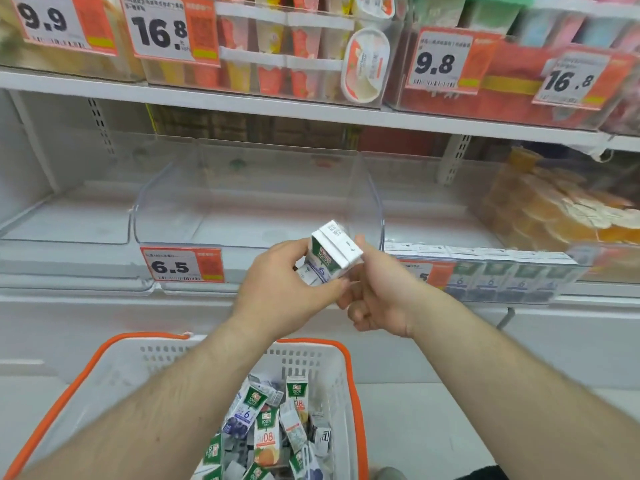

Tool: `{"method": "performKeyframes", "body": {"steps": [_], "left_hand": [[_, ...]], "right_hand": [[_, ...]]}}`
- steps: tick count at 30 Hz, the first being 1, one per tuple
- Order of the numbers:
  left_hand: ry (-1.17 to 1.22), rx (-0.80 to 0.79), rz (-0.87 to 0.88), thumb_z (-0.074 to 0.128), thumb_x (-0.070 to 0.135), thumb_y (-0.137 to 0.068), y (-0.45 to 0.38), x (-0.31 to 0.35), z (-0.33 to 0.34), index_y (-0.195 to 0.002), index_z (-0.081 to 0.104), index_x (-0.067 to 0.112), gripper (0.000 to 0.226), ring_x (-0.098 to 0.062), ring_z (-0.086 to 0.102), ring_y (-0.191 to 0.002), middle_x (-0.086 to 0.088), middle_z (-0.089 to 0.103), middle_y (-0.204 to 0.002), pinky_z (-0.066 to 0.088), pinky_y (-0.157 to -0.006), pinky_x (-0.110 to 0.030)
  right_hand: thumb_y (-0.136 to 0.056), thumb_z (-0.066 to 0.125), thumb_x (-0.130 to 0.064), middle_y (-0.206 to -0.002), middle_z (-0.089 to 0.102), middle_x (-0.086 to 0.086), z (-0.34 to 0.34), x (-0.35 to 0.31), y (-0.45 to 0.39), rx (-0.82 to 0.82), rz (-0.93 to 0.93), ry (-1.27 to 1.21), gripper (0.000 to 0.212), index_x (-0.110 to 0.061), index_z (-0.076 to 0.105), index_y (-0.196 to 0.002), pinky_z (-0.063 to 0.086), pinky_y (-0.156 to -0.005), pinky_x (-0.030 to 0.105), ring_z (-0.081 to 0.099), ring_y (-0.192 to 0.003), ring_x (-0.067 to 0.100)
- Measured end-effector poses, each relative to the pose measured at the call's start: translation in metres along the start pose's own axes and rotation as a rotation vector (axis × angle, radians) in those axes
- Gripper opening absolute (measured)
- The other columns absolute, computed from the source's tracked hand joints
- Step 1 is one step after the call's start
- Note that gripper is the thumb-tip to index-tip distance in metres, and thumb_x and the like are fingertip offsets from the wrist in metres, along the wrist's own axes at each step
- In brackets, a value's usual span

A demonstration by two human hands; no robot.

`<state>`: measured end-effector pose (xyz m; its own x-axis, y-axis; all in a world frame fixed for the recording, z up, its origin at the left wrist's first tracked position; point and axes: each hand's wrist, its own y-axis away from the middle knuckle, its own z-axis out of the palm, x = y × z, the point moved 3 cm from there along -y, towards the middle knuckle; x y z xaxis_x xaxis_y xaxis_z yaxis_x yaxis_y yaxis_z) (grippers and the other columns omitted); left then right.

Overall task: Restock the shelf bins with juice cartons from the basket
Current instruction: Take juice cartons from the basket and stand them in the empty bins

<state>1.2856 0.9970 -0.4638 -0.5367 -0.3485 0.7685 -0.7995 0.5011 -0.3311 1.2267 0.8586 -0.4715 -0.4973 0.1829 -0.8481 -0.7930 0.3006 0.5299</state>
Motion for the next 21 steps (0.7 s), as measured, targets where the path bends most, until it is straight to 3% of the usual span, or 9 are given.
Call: {"method": "performKeyframes", "body": {"steps": [2,4,7,9,13,15,17,19,21], "left_hand": [[-0.072,0.071,-0.004,0.077,0.046,-0.068,-0.001,0.001,0.003,-0.084,0.062,0.038,0.023,-0.004,0.056,-0.078,0.013,0.061,-0.084,0.042,-0.061,-0.020],[-0.199,0.110,0.011,0.073,0.050,-0.070,-0.001,0.006,0.007,-0.092,0.063,0.036,0.029,-0.006,0.055,-0.083,0.014,0.058,-0.088,0.045,-0.067,-0.028],[-0.359,0.089,0.034,0.064,0.057,-0.070,-0.003,0.020,0.016,-0.099,0.060,0.036,0.035,-0.011,0.056,-0.089,0.014,0.054,-0.091,0.046,-0.072,-0.031],[-0.420,0.056,0.009,0.059,0.058,-0.071,-0.004,0.030,0.021,-0.098,0.058,0.035,0.035,-0.014,0.058,-0.090,0.012,0.052,-0.091,0.042,-0.070,-0.030],[-0.428,0.020,0.022,0.059,0.054,-0.074,-0.004,0.045,0.026,-0.096,0.054,0.035,0.029,-0.017,0.058,-0.094,0.013,0.051,-0.094,0.034,-0.070,-0.029],[-0.379,0.006,0.056,0.062,0.051,-0.075,-0.006,0.045,0.030,-0.109,0.058,0.037,0.037,-0.015,0.058,-0.100,0.014,0.055,-0.102,0.037,-0.072,-0.028],[-0.257,-0.039,0.027,0.066,0.042,-0.078,-0.011,0.042,0.031,-0.130,0.055,0.037,0.053,-0.012,0.053,-0.116,0.015,0.055,-0.125,0.043,-0.087,-0.028],[-0.164,-0.114,-0.051,0.066,0.033,-0.080,-0.016,0.040,0.032,-0.143,0.044,0.033,0.067,-0.013,0.047,-0.128,0.012,0.046,-0.144,0.040,-0.103,-0.028],[-0.071,-0.187,-0.136,0.064,0.027,-0.080,-0.020,0.041,0.035,-0.148,0.037,0.033,0.073,-0.026,0.055,-0.122,0.011,0.040,-0.150,0.045,-0.102,-0.035]], "right_hand": [[-0.098,0.027,-0.064,-0.071,0.061,0.006,-0.014,-0.011,0.016,0.289,-0.198,0.160,0.062,-0.013,0.061,-0.089,0.037,-0.053,0.028,0.048,-0.043,0.020],[-0.097,0.035,-0.059,-0.078,0.062,0.004,-0.019,-0.021,0.031,0.457,-0.407,0.216,0.048,-0.019,0.060,-0.087,0.039,-0.056,0.031,0.055,-0.049,0.019],[-0.075,0.046,-0.074,-0.077,0.066,-0.004,-0.010,-0.024,0.042,0.498,-0.540,0.335,0.053,-0.023,0.061,-0.080,0.054,-0.069,0.039,0.065,-0.064,0.021],[-0.063,0.046,-0.079,-0.075,0.065,-0.007,-0.005,-0.024,0.046,0.550,-0.559,0.425,0.058,-0.024,0.058,-0.077,0.055,-0.074,0.042,0.066,-0.073,0.020],[-0.075,0.061,-0.055,-0.071,0.061,-0.007,-0.012,-0.031,0.047,0.716,-0.565,0.563,0.037,-0.019,0.054,-0.075,0.048,-0.067,0.034,0.058,-0.073,0.016],[-0.077,0.062,-0.041,-0.057,0.054,-0.005,-0.026,-0.040,0.046,0.758,-0.606,0.551,0.031,-0.015,0.053,-0.065,0.042,-0.057,0.032,0.052,-0.062,0.016],[-0.080,0.061,-0.032,-0.047,0.049,-0.008,-0.050,-0.052,0.050,0.847,-0.695,0.404,0.031,-0.014,0.051,-0.057,0.038,-0.052,0.029,0.045,-0.053,0.008],[-0.083,0.058,-0.026,-0.051,0.051,-0.012,-0.075,-0.062,0.054,0.954,-0.795,0.273,0.025,-0.016,0.055,-0.061,0.036,-0.049,0.020,0.047,-0.053,0.001],[-0.085,0.057,-0.028,-0.071,0.059,-0.011,-0.091,-0.066,0.048,0.982,-0.833,0.301,0.014,-0.018,0.063,-0.076,0.040,-0.059,0.021,0.052,-0.067,0.002]]}}
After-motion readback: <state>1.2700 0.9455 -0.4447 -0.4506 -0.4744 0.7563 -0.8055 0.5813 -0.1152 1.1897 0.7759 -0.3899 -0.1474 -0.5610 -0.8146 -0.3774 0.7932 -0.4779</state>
